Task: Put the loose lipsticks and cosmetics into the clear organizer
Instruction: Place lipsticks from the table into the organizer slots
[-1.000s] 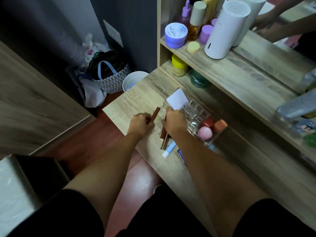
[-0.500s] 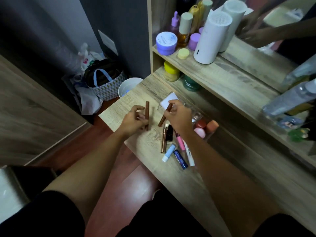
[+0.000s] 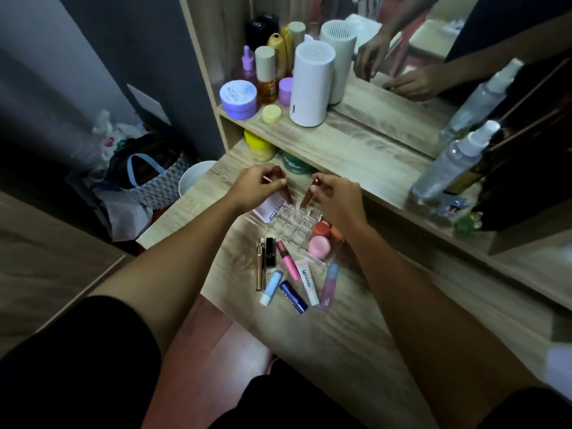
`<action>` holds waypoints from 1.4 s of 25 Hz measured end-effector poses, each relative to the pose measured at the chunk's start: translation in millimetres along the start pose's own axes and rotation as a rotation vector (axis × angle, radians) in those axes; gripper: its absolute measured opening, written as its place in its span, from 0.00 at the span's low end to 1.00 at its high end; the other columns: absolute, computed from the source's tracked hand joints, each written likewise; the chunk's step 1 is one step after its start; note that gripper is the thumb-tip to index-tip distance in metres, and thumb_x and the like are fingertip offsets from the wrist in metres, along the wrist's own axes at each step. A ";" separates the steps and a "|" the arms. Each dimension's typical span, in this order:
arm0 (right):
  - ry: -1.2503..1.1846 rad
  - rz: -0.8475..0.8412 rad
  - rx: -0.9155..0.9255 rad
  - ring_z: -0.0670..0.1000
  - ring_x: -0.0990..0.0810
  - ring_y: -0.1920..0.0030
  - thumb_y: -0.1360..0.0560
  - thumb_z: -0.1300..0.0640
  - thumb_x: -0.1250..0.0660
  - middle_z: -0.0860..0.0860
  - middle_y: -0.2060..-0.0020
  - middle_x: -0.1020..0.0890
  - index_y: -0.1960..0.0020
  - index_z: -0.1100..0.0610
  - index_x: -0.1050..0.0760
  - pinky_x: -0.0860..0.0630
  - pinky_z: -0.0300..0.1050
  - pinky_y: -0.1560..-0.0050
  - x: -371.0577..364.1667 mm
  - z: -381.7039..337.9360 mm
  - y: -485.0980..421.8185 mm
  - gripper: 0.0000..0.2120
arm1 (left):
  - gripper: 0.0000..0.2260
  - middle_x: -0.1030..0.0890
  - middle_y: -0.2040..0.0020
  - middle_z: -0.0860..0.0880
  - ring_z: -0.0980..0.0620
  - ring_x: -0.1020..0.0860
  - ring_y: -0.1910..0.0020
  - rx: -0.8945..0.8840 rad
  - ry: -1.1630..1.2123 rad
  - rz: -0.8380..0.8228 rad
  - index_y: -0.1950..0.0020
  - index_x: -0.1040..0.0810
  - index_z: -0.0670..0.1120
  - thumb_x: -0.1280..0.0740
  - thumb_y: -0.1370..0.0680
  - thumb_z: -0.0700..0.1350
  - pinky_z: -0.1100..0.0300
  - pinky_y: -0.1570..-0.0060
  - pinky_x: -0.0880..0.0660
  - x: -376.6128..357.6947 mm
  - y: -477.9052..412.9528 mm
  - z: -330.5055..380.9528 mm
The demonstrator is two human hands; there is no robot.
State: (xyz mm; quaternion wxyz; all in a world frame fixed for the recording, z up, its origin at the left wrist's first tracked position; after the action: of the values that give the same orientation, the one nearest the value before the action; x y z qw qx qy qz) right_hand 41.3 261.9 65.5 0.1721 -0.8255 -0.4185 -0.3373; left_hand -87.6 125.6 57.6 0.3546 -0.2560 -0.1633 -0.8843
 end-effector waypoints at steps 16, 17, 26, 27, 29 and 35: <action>0.112 -0.381 0.093 0.53 0.17 0.50 0.30 0.62 0.27 0.57 0.52 0.15 0.45 0.59 0.21 0.22 0.49 0.42 -4.2 4.5 -19.3 0.13 | 0.13 0.16 0.49 0.41 0.46 0.19 0.50 -0.046 -0.338 -0.054 0.45 0.22 0.40 0.31 0.29 0.35 0.61 0.50 0.27 -24.7 -8.1 2.4; 0.107 -0.383 0.099 0.53 0.17 0.51 0.30 0.61 0.26 0.57 0.53 0.15 0.47 0.59 0.20 0.21 0.49 0.42 -5.0 5.2 -20.0 0.13 | 0.12 0.16 0.49 0.41 0.46 0.19 0.50 -0.044 -0.336 -0.046 0.46 0.22 0.39 0.31 0.29 0.35 0.61 0.50 0.27 -24.9 -8.4 2.4; 0.123 -0.361 0.069 0.51 0.18 0.53 0.31 0.60 0.26 0.56 0.53 0.16 0.42 0.60 0.23 0.21 0.51 0.42 -2.0 8.8 -13.5 0.19 | 0.16 0.17 0.48 0.42 0.49 0.18 0.52 -0.018 -0.324 -0.059 0.42 0.24 0.41 0.30 0.29 0.36 0.69 0.51 0.29 -22.7 -7.9 2.6; 0.135 -0.360 0.071 0.50 0.20 0.54 0.31 0.60 0.26 0.56 0.54 0.16 0.41 0.60 0.24 0.21 0.51 0.42 -0.7 8.8 -11.8 0.20 | 0.18 0.17 0.46 0.42 0.48 0.18 0.51 -0.008 -0.329 -0.059 0.40 0.25 0.41 0.30 0.29 0.36 0.66 0.50 0.28 -22.4 -5.9 2.9; 0.168 -0.332 0.094 0.53 0.19 0.53 0.30 0.59 0.26 0.56 0.53 0.17 0.40 0.61 0.25 0.21 0.52 0.42 2.3 8.4 -9.6 0.20 | 0.20 0.19 0.43 0.41 0.46 0.18 0.51 0.009 -0.338 -0.048 0.37 0.27 0.41 0.31 0.28 0.37 0.63 0.50 0.27 -19.8 -1.2 3.3; 0.110 -0.167 0.151 0.55 0.21 0.54 0.31 0.60 0.26 0.57 0.53 0.19 0.45 0.59 0.25 0.22 0.53 0.46 11.3 10.8 15.0 0.16 | 0.17 0.19 0.44 0.42 0.50 0.21 0.56 0.088 -0.249 0.113 0.39 0.25 0.41 0.30 0.27 0.38 0.62 0.52 0.26 -12.6 43.2 5.7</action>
State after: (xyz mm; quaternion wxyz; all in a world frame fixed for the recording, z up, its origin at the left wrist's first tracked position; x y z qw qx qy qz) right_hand 62.7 265.6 65.6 0.2280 -0.7527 -0.4999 -0.3627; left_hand -47.2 105.1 59.7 0.3917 -0.3566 -0.2297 -0.8165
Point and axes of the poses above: each hand's wrist, its own y-axis away from the middle knuckle, its own x-axis out of the back of the hand, z = x × y, the point moved 1 cm from there along -y, towards the middle knuckle
